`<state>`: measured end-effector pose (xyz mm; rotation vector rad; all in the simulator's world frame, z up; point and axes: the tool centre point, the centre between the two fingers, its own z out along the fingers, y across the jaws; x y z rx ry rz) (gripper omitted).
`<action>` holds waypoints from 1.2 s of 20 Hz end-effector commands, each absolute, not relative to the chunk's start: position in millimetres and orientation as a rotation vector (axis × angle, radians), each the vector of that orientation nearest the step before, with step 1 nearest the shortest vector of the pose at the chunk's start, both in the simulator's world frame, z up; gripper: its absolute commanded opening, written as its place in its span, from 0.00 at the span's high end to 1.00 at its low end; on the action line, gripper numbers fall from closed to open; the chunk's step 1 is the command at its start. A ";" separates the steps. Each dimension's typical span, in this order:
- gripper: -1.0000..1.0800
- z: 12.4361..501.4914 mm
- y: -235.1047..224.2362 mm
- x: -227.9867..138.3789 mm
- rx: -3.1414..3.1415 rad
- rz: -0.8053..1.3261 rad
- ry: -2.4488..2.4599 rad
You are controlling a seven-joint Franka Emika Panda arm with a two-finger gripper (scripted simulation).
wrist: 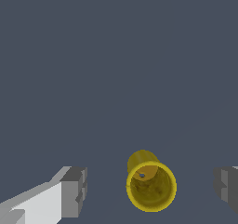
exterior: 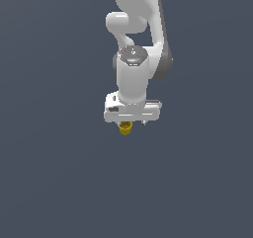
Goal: Pick up the object and move it to a goal position.
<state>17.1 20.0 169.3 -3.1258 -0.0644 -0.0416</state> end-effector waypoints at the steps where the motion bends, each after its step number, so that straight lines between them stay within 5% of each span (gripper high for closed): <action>1: 0.04 172.7 22.7 19.1 -3.121 -0.052 -0.074; 24: 0.04 135.6 11.4 -8.4 -3.096 -0.022 0.427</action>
